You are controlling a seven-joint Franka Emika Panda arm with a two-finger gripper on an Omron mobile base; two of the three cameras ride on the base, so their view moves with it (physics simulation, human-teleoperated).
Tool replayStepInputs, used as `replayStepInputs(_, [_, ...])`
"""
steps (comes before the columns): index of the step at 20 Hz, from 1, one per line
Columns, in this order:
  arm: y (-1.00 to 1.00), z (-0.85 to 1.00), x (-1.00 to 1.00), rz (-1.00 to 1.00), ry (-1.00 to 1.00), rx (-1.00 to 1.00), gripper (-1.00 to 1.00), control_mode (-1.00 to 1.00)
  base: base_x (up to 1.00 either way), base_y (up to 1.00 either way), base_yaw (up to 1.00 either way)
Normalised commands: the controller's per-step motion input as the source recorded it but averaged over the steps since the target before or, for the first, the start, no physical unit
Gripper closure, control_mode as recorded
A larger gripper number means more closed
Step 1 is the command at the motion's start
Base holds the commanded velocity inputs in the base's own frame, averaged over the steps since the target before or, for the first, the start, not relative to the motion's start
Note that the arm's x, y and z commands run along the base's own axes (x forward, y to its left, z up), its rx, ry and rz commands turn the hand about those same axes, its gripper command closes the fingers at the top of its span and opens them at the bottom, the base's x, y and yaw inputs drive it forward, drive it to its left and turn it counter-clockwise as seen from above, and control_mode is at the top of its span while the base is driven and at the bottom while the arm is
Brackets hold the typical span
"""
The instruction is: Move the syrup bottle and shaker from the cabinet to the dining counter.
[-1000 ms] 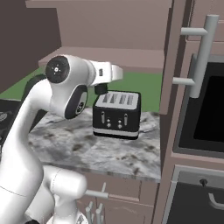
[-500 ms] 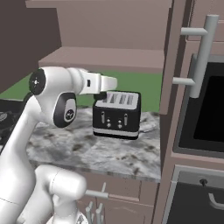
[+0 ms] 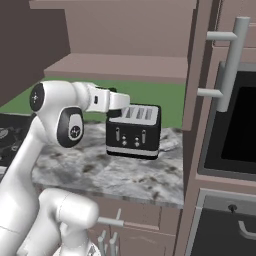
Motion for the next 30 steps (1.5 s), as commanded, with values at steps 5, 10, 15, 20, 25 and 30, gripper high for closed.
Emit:
replayStepInputs(5, [0.00,-0.05,0.00,0.00,0.00,0.00,1.00,1.00,0.00,0.00,0.00])
replayStepInputs(10, [0.00,0.00,0.00,0.00,0.00,0.00,1.00,1.00,-0.17,0.02,0.01])
replayStepInputs(15, [0.00,0.00,0.00,0.00,0.00,0.00,1.00,1.00,-0.46,0.06,0.02])
replayStepInputs(20, [0.00,0.00,0.00,0.00,0.00,0.00,1.00,1.00,-0.39,0.09,0.01])
replayStepInputs(25, [0.00,0.00,0.00,0.00,0.00,0.00,1.00,1.00,0.00,0.03,0.00])
replayStepInputs(30, [0.00,0.00,0.00,0.00,0.00,0.00,1.00,1.00,-0.31,0.09,-0.07])
